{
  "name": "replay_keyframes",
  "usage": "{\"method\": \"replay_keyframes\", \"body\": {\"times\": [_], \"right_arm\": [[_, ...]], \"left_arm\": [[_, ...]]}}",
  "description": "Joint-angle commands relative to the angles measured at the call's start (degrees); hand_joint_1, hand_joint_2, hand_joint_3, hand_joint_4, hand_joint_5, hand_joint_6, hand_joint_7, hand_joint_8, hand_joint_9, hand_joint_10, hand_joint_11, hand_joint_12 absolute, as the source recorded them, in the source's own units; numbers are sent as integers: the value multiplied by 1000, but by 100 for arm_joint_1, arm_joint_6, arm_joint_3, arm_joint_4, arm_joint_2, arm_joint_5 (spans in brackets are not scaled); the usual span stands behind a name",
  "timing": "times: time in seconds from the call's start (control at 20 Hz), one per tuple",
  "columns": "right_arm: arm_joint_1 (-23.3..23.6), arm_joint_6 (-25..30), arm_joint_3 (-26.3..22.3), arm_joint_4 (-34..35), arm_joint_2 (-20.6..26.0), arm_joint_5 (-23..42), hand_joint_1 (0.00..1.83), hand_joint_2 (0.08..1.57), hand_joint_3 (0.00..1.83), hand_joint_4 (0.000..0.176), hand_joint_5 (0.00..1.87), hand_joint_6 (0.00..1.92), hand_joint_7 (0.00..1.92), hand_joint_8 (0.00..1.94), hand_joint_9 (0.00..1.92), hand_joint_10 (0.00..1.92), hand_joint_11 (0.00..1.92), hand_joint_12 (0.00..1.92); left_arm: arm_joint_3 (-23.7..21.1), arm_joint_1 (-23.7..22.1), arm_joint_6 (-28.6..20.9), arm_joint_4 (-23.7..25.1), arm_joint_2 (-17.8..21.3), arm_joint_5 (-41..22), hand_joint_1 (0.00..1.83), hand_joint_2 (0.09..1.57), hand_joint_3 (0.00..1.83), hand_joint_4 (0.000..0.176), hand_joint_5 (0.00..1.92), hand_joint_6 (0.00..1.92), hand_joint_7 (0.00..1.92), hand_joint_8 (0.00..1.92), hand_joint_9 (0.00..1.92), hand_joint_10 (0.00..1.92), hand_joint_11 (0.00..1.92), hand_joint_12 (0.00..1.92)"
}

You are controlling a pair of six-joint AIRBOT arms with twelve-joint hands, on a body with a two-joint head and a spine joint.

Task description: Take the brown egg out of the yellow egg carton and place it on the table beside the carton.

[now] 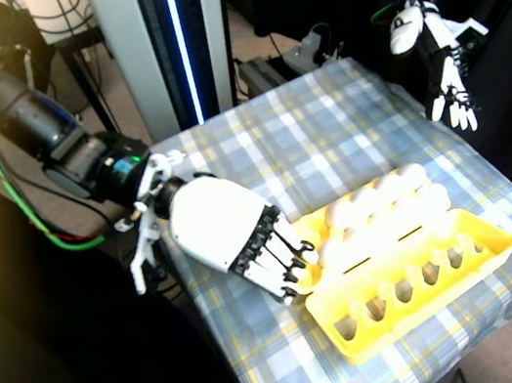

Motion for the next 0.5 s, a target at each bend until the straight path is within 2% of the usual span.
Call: {"method": "replay_keyframes", "body": {"times": [0.0,0.05,0.15,0.2,0.25,0.4,0.45], "right_arm": [[133,-10,-15,-39,22,628,900,1262,0,127,710,1384,968,3,864,9,381,830],[189,-10,-45,-85,30,629,914,1259,1,110,719,1374,1017,6,892,7,327,848],[252,-11,-118,-145,59,658,941,1261,0,58,723,1372,1033,2,872,1,280,778],[259,-12,-137,-153,63,681,950,1258,0,45,729,1364,1040,1,894,4,293,752],[267,-12,-171,-167,93,725,945,1256,0,58,730,1361,1042,1,893,3,283,738],[325,-13,-319,-249,214,854,952,1250,0,56,739,1347,1028,0,858,0,287,732],[350,-20,-376,-292,257,883,933,1243,1,99,744,1339,1013,0,860,2,304,813]], "left_arm": [[24,-53,-27,46,-22,-714,0,1126,0,5,462,1,258,0,125,3,0,0],[24,-53,-27,46,-22,-709,0,1128,0,5,461,0,254,0,117,0,0,0],[24,-53,-27,46,-20,-710,0,1128,0,4,472,4,265,4,130,5,0,0],[23,-53,-27,46,-20,-710,0,1127,0,10,470,3,262,3,132,6,0,0],[23,-53,-27,46,-21,-710,0,1123,0,9,469,3,262,2,129,4,0,0],[22,-53,-28,46,-21,-705,0,1117,0,4,471,3,261,1,120,0,0,0],[21,-53,-28,46,-21,-702,0,1119,0,0,475,4,263,2,117,0,0,0]]}}
